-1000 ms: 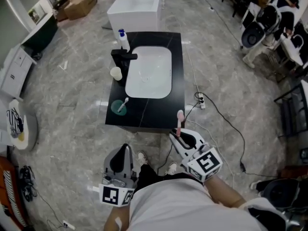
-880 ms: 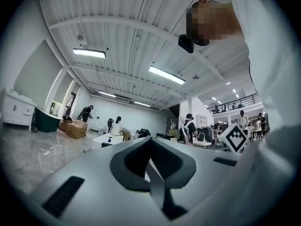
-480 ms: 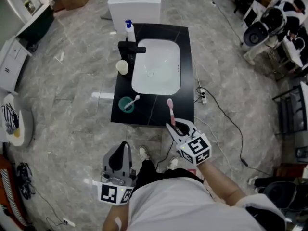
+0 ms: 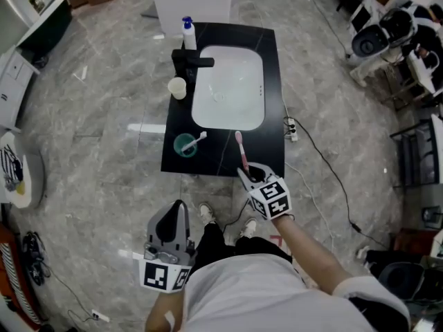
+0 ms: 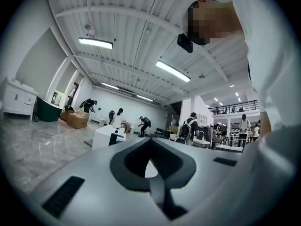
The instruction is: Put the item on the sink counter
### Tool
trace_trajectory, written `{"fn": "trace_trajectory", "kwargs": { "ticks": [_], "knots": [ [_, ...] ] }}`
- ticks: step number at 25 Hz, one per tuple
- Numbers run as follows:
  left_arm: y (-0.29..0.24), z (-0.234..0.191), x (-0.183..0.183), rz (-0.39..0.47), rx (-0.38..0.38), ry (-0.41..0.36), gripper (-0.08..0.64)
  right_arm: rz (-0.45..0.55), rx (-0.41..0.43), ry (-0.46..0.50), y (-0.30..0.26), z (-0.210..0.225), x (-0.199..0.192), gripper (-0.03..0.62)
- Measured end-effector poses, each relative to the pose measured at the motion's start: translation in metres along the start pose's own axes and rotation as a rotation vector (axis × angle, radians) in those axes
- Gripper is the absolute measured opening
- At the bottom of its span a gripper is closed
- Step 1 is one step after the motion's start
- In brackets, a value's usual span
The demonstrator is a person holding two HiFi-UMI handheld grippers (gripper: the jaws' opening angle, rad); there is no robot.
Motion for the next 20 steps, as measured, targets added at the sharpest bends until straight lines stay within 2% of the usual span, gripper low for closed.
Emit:
{"fn": "trace_trajectory", "kwargs": {
  "ticks": [7, 13, 20],
  "knots": [
    [-0.004, -0.01, -0.002, -0.011, -0.007, 0.011, 0.003, -0.117, -0.07, -0.044, -0.03, 0.021, -0.026, 0.066],
    [-0.012, -0.019, -0.003, -0.028, -0.023, 0.023, 0.003, -0.206, -0.096, -0.081, -0.048, 0.027, -0.039, 0.064],
    [-0.021, -0.032, -0.001, -0.028, -0.04, 0.03, 0.003, -0.256, -0.109, -0.127, -0.067, 0.03, -0.041, 0.065]
  ]
}}
Point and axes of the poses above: the fingertips, and each gripper's own axes: y backward along the fingers, z to its right, x out of its top, the point moved 7 cm from there along y, backward along the fingers, and after that the axes turned 7 degrees about y, right-handed, at the moved point
